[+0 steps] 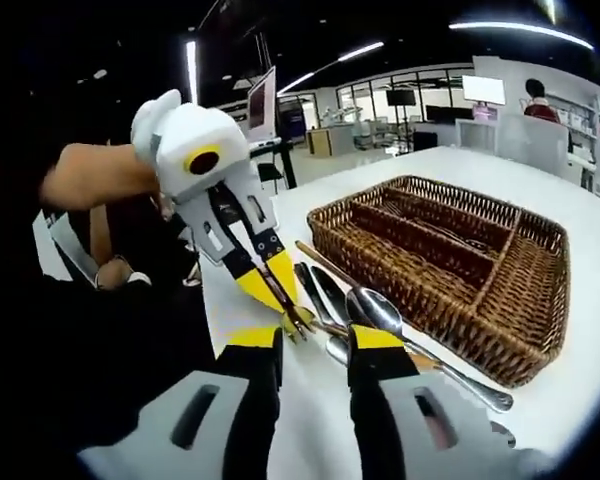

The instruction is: Arrange the knives, forks, and spoons in their matching storage slots by inserting each utensil handle-first until every utensil is classified and aligned in the correct compartment

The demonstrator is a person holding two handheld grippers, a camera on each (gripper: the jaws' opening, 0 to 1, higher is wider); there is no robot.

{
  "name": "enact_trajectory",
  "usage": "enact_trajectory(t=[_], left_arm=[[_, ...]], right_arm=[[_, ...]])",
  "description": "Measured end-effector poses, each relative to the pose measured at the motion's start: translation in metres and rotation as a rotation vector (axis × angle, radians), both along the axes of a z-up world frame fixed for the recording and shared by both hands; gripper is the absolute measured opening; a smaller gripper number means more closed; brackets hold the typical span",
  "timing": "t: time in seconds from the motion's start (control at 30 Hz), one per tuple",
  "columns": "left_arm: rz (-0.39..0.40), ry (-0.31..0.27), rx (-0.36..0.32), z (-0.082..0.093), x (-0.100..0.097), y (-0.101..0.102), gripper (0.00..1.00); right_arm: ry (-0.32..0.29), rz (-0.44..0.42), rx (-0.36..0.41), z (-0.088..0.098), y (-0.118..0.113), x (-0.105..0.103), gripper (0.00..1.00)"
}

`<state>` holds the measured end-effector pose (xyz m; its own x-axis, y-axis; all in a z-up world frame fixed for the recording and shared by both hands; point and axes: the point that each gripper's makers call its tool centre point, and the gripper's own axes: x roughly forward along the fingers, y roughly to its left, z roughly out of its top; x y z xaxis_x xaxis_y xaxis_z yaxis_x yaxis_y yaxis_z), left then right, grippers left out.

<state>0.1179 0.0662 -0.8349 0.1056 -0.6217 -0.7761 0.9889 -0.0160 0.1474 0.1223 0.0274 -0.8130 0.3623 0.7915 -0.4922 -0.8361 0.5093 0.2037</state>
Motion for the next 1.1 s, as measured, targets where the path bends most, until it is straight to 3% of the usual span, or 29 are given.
enact_trajectory(t=[0.1, 0.27, 0.4, 0.57, 0.6, 0.7, 0.83, 1.1], left_arm=[[0.002, -0.002, -0.013, 0.0025, 0.0003, -0.0021, 0.00], [0.003, 0.000, -0.019, 0.0032, -0.0002, -0.0025, 0.00], [0.001, 0.004, -0.015, 0.0010, -0.0016, -0.0008, 0.01], [-0.006, 0.005, -0.018, 0.0005, -0.0036, 0.0004, 0.01], [-0.009, 0.003, -0.018, 0.0006, -0.0037, 0.0005, 0.01], [-0.012, -0.004, -0.026, 0.0025, -0.0024, -0.0003, 0.01], [-0.014, -0.007, -0.026, 0.0028, -0.0016, -0.0018, 0.01], [-0.004, -0.010, -0.028, 0.0026, -0.0003, -0.0019, 0.01]], right_arm=[[0.080, -0.024, 0.041, -0.0025, 0.0022, -0.0016, 0.18], [0.105, -0.007, 0.064, 0.0005, 0.0091, -0.0059, 0.07], [0.114, -0.009, 0.050, -0.0031, 0.0099, -0.0070, 0.08], [-0.012, 0.029, -0.025, -0.0051, 0.0041, -0.0031, 0.19], [-0.012, 0.033, -0.033, -0.0063, 0.0037, -0.0039, 0.20], [0.058, 0.041, 0.012, -0.0049, 0.0074, -0.0101, 0.12], [0.136, -0.012, 0.062, -0.0015, 0.0100, -0.0074, 0.08], [0.192, -0.046, 0.062, -0.0049, 0.0099, -0.0068, 0.03]])
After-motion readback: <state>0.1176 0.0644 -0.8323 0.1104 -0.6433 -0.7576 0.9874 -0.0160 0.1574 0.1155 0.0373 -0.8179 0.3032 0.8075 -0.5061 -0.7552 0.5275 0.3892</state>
